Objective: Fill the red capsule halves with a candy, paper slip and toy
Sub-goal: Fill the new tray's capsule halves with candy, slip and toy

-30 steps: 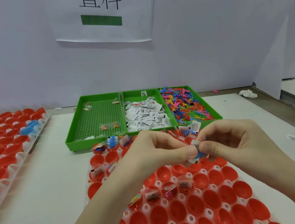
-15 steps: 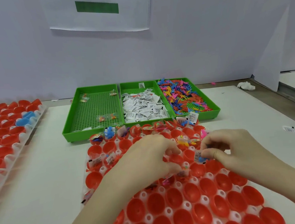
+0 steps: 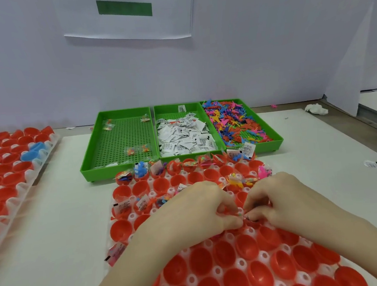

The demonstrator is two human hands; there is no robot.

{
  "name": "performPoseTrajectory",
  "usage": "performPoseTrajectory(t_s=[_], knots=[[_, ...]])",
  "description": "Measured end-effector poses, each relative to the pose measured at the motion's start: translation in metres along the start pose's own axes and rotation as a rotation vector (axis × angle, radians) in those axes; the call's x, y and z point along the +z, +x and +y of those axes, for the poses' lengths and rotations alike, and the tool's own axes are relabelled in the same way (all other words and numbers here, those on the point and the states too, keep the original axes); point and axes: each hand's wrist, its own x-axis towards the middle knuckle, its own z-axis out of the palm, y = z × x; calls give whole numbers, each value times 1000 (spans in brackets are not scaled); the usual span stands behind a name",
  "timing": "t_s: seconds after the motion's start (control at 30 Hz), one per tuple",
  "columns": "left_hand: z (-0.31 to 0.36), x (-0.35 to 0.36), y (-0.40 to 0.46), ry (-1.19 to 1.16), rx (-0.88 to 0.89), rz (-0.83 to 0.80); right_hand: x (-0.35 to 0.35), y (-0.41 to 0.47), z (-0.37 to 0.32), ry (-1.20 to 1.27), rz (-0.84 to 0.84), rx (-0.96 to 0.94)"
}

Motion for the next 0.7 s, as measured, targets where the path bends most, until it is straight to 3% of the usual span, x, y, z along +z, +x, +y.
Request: performPoseTrajectory(t_s=[0.13,0.23,0.33,0.5,0.57,0.7], knots=[[0,-5,-2,-23,8,56,-8,-2,2,135,21,67],[-4,-20,-6,-82,6,173,-14,-6,4,87,-38,52],[-16,-46,-18,-295,-38,397,-23,-9,3,-19,-21,20],[-81,-82,-19,-387,-296,747,-50,14,13,175,108,45],[-116,-88,-8,-324,-414,762,-55,37,27,237,224,80],[-171,-85,12,-145,-533,556,-49,94,62,247,324,188]])
